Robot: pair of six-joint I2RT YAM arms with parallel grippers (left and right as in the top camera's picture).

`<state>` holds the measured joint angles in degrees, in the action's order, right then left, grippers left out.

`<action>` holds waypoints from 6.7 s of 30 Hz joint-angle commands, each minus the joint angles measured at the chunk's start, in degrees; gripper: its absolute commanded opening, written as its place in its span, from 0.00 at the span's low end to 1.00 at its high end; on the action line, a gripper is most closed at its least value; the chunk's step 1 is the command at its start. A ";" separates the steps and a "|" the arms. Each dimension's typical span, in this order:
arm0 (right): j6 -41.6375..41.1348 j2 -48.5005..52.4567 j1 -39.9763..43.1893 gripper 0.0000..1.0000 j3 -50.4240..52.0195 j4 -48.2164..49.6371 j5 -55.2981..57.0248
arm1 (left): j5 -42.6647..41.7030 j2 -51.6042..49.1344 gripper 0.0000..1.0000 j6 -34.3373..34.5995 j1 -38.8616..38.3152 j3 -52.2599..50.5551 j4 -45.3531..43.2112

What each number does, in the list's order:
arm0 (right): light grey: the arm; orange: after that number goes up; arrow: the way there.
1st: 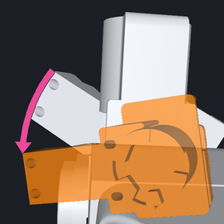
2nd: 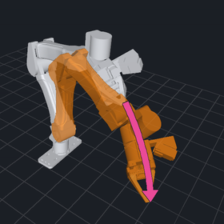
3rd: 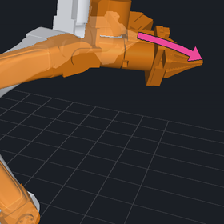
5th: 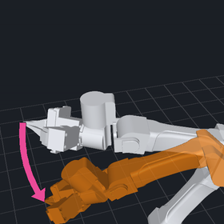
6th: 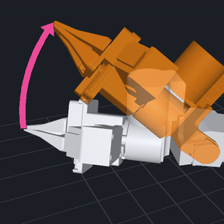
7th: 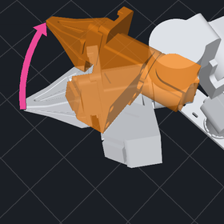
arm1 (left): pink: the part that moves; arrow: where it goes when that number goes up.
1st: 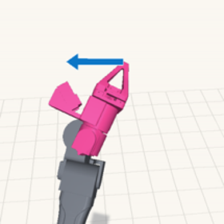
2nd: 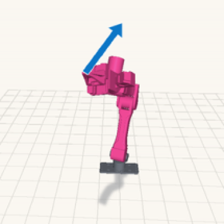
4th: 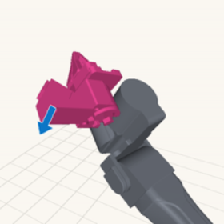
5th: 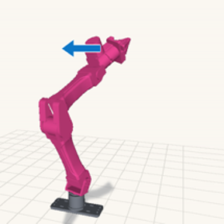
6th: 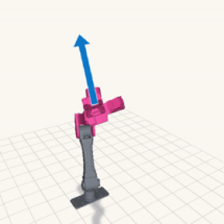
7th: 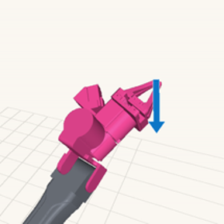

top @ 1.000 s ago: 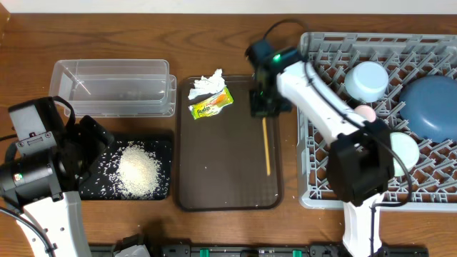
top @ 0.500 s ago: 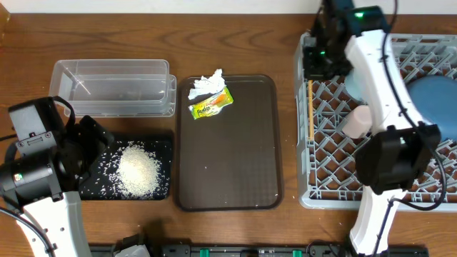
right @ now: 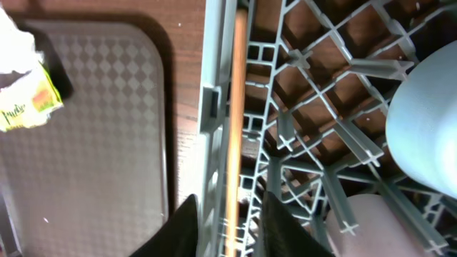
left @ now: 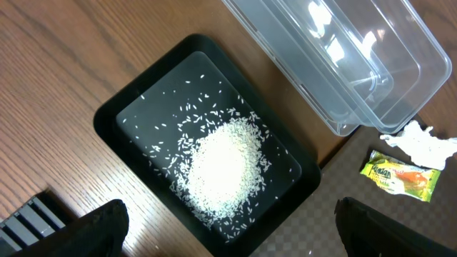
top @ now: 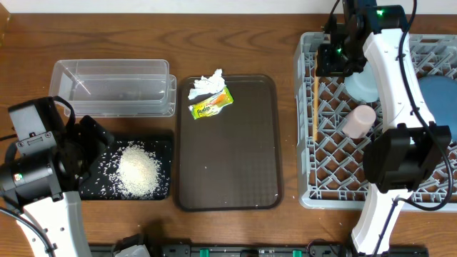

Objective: Sort waste into correct bins and load items into the dishwasher rack
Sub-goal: 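Carry the wooden stick into the dish rack's left side, then release the stick in the rack and raise the right gripper, then reach the left gripper to the yellow snack wrapper on the brown tray, then grasp the yellow snack wrapper with the left gripper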

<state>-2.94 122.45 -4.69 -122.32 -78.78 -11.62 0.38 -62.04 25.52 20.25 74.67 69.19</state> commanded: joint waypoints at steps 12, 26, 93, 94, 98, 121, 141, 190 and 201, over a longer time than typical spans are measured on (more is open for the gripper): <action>-7.30 0.04 -1.29 0.46 -0.87 -0.52 -4.52 | 0.31 -0.07 0.95 0.07 0.31 0.57 0.20; -8.46 0.04 -19.30 0.99 -0.87 6.27 -2.03 | 0.31 -0.07 0.95 0.07 0.31 0.57 0.20; -25.75 0.04 1.62 0.99 -0.87 -8.83 20.35 | -45.75 -0.07 0.94 7.32 -2.32 0.57 -5.11; -25.75 0.04 1.62 0.99 -0.87 -8.85 20.35 | -48.02 -0.07 0.94 5.44 -3.65 0.57 -8.15; -25.75 0.04 1.62 0.99 -0.87 -8.83 20.35 | -48.76 -0.42 0.95 4.94 -12.13 0.59 -19.69; -25.75 0.04 1.62 0.99 -0.87 -8.83 20.35 | 0.96 -41.66 0.95 -6.23 -43.58 20.74 -14.01; -25.75 0.04 1.62 0.99 -0.87 -8.83 20.35 | 6.58 -61.16 0.82 -22.95 -45.83 20.70 -19.82; -25.75 0.04 1.62 0.99 -0.87 -8.83 20.35 | 9.81 -54.05 0.57 -22.25 -54.66 16.37 -24.79; -25.75 0.04 1.62 0.99 -0.87 -8.85 20.35 | 12.13 -55.87 0.75 -29.31 -50.56 15.47 -27.23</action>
<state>-28.05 122.45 -3.29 -122.41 -87.59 8.58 11.14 -116.29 -0.80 -31.27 91.13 42.50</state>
